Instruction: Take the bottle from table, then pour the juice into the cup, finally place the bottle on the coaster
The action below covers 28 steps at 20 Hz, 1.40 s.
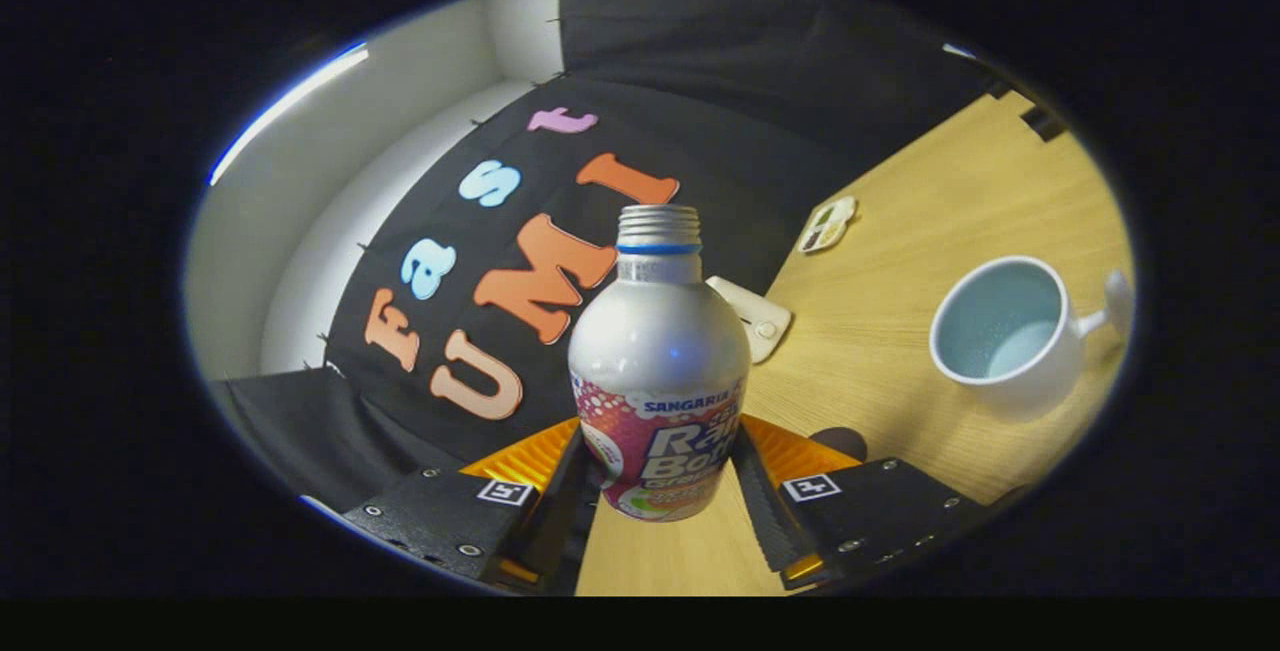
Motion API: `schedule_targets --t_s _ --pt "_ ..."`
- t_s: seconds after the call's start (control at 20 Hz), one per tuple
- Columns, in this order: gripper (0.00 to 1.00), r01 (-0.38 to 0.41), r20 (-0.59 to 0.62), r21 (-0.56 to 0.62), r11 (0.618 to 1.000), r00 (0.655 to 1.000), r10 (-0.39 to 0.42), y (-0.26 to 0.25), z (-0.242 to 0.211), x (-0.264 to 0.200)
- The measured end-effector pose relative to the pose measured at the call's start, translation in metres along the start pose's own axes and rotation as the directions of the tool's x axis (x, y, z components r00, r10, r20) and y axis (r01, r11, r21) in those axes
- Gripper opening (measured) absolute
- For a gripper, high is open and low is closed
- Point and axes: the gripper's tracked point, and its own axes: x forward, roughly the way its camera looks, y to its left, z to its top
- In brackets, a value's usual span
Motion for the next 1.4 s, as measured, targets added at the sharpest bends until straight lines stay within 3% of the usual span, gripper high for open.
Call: schedule_targets --t_s 0.15,0.25,0.45,0.6,0.9,1.05,1.2,1.4 --pt "0.75 -0.017 -0.004 -0.205 0.979 1.0 0.017 0.009 -0.006 0.0" --pt "0.75 -0.035 -0.017 -0.366 0.93 0.999 0.03 0.016 -0.012 0.003" --pt "0.75 -0.095 -0.049 -0.617 0.781 0.995 0.082 0.034 -0.026 0.004" --pt "0.75 -0.063 -0.033 -0.758 0.649 0.998 0.058 0.042 -0.028 0.011" --pt "0.75 0.002 0.004 -0.895 0.446 1.0 0.002 0.039 -0.032 0.031" --pt "0.75 0.019 -0.009 -0.928 0.372 0.997 -0.073 0.013 -0.042 0.042" --pt "0.76 0.002 -0.052 -0.929 0.371 0.989 -0.136 -0.016 -0.056 0.049" --pt "0.76 0.001 -0.081 -0.898 0.441 0.983 -0.167 -0.034 -0.064 0.058"
